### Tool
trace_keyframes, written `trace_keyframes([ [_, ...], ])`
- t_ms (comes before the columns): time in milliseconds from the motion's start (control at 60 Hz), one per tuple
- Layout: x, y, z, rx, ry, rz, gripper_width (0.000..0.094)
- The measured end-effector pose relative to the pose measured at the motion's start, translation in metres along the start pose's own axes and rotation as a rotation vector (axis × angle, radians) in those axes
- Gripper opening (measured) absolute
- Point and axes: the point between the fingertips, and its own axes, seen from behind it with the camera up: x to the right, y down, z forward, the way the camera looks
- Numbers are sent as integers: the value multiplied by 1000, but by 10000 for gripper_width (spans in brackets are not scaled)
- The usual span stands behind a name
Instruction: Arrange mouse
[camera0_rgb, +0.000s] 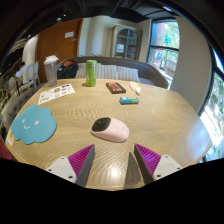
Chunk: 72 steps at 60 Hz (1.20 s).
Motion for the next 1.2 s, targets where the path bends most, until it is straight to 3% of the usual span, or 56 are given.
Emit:
trace_keyframes([
  [400, 24, -60, 88, 50, -176, -27, 801],
  [633, 10, -83, 115, 62, -211, -19, 804],
  [717, 7, -89, 120, 77, -208, -13, 744],
  [800, 3, -91, 124, 73, -206, -21, 569],
  [1033, 5, -85, 122, -16, -118, 26, 493],
  [1200, 2, -80, 111, -62, -32, 99, 382],
])
